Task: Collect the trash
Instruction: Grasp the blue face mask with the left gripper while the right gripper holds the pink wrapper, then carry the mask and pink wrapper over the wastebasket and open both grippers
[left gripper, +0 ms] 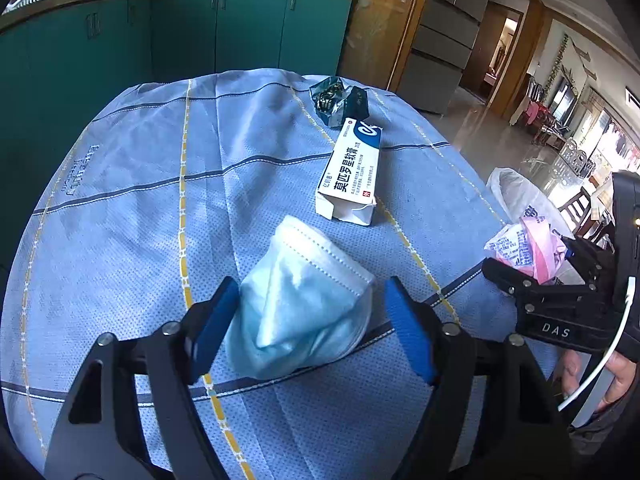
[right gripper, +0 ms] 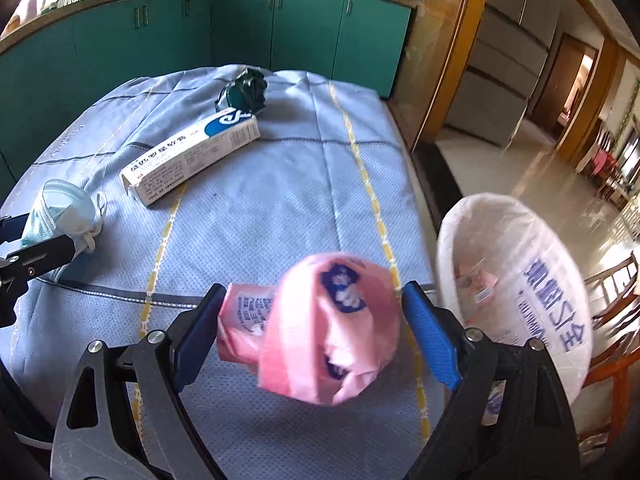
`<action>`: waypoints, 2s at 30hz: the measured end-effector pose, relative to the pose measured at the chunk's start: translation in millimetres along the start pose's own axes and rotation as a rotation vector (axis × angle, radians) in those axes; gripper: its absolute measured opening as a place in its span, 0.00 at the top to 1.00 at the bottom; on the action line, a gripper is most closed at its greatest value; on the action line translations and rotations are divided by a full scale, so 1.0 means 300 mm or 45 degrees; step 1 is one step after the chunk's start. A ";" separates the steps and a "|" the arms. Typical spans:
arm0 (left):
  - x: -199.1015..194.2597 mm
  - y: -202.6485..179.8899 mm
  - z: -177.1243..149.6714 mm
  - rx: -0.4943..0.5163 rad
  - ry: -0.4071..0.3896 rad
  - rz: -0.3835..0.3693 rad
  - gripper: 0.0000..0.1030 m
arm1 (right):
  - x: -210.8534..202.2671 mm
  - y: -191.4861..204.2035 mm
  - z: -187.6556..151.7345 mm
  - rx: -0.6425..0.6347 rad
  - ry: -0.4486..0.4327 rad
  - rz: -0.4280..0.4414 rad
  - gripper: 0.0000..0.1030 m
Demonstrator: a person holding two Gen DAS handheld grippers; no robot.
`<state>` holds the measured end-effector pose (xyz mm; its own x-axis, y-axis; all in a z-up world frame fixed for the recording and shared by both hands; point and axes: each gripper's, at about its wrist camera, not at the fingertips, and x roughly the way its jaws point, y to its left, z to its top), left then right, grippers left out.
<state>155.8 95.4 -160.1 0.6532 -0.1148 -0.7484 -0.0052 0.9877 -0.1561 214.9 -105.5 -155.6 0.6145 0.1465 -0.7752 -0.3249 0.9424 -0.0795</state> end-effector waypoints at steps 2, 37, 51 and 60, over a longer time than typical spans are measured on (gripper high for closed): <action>0.004 0.004 0.000 -0.007 0.005 0.003 0.35 | 0.002 0.010 -0.007 -0.006 0.006 0.030 0.17; -0.296 -0.108 0.194 -0.004 -0.311 -0.123 0.73 | -0.247 -0.161 0.018 0.062 -0.283 -0.028 0.30; -0.048 -0.712 0.306 0.272 -0.212 -0.511 0.73 | -0.341 -0.648 -0.131 0.363 -0.283 -0.350 0.29; 0.212 -0.989 0.269 0.252 0.002 -0.621 0.72 | -0.223 -0.761 -0.172 0.400 -0.177 -0.322 0.29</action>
<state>259.9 -196.5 -109.5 0.5428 -0.5660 -0.6204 0.4420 0.8207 -0.3620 210.9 -346.1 -118.1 0.7449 -0.0825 -0.6621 0.0704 0.9965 -0.0449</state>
